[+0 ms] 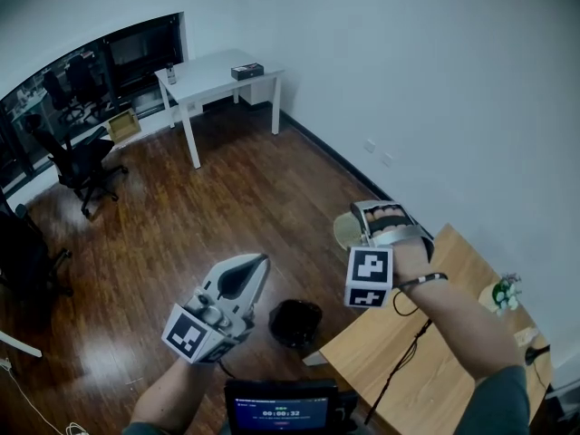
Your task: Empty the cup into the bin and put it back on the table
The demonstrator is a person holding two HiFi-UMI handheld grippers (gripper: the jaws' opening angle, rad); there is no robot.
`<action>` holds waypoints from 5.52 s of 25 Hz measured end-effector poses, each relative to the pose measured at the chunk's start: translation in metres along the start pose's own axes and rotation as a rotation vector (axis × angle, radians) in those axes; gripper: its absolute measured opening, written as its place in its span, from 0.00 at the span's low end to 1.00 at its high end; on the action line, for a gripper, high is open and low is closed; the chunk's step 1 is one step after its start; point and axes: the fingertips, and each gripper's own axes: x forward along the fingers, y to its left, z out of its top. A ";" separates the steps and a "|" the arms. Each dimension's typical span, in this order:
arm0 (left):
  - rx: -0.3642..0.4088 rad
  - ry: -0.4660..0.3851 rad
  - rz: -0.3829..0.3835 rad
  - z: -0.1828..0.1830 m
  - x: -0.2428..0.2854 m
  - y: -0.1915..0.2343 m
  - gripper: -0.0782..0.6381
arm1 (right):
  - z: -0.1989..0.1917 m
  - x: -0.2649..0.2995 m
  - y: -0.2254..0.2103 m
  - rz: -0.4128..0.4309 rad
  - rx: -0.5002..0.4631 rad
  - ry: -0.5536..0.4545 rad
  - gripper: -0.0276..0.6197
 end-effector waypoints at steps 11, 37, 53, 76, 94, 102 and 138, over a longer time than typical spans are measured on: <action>-0.056 -0.002 -0.069 -0.007 0.008 -0.010 0.10 | -0.011 -0.012 0.021 0.206 0.634 -0.215 0.65; -0.292 -0.075 -0.287 -0.015 0.047 -0.067 0.10 | -0.062 -0.123 0.041 0.099 1.244 -0.397 0.65; -0.309 -0.104 -0.528 0.005 0.107 -0.267 0.10 | -0.207 -0.276 0.130 -0.057 1.377 -0.304 0.65; -0.442 -0.063 -0.769 -0.010 0.139 -0.552 0.10 | -0.376 -0.457 0.298 -0.238 1.588 -0.132 0.65; -0.598 -0.070 -1.036 -0.025 0.180 -0.650 0.10 | -0.450 -0.505 0.357 -0.406 1.745 0.102 0.65; -0.665 -0.002 -1.073 -0.060 0.196 -0.673 0.10 | -0.479 -0.508 0.394 -0.460 1.804 0.183 0.65; -0.468 0.451 -0.780 -0.221 0.184 -0.830 0.10 | -0.580 -0.447 0.602 -0.305 1.949 0.129 0.65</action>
